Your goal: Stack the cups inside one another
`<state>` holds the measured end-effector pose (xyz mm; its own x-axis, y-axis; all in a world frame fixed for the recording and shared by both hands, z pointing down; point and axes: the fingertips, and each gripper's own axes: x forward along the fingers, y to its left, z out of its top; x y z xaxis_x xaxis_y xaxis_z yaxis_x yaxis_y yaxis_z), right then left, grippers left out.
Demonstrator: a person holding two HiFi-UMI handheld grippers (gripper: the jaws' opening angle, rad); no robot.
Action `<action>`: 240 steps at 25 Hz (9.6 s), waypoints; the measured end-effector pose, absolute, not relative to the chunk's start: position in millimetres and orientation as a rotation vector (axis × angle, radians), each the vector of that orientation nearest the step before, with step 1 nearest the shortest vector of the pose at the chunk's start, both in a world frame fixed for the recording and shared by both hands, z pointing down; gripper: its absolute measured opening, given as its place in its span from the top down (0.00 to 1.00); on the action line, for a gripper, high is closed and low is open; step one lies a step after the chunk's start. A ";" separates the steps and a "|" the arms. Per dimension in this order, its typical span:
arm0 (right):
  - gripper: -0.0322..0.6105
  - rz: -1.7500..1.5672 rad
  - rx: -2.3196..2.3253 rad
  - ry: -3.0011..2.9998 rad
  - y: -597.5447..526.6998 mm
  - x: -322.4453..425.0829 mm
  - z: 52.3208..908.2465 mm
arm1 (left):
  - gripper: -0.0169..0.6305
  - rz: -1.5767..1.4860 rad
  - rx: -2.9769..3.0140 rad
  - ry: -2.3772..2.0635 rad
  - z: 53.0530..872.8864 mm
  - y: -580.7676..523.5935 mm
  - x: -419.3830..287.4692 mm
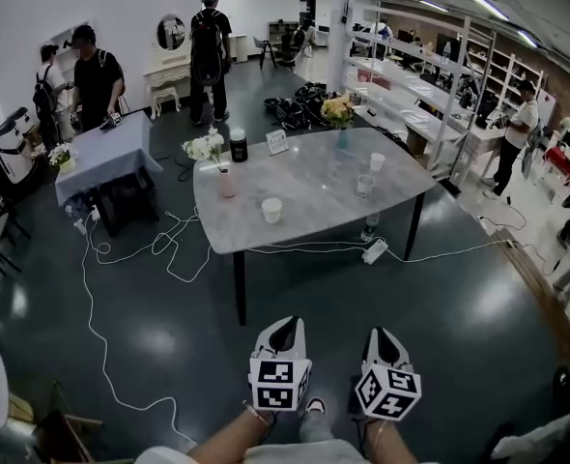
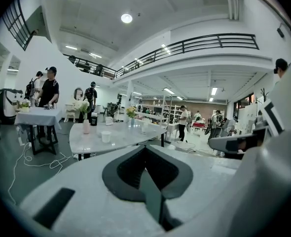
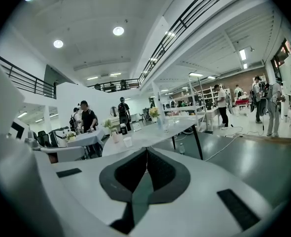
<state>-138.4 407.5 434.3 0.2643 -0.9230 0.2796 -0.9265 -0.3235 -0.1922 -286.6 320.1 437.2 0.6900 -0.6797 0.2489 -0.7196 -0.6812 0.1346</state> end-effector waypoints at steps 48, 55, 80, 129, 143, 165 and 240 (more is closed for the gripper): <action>0.94 0.675 2.405 -1.811 252.4 78.2 466.6 | 0.98 0.369 2.647 -1.150 457.4 158.4 -75.2; 0.94 0.658 2.434 -1.805 204.3 102.4 462.5 | 0.98 0.362 2.667 -1.135 455.4 108.3 -50.8; 0.94 0.674 2.467 -1.774 16.4 189.7 458.2 | 0.98 0.378 2.677 -1.048 461.0 -80.0 45.6; 0.94 0.749 2.204 -1.959 -163.0 326.3 503.0 | 0.98 0.493 2.409 -1.281 522.3 -212.4 123.5; 0.93 0.741 2.112 -1.984 -241.7 379.1 536.8 | 0.98 0.556 2.276 -1.400 559.0 -251.3 122.0; 0.60 0.762 1.956 -1.948 -326.9 406.1 601.8 | 0.98 0.555 2.117 -1.493 598.2 -277.1 119.6; 0.56 0.622 1.988 -1.891 -271.2 370.1 536.9 | 0.98 0.533 2.189 -1.458 568.0 -218.2 72.9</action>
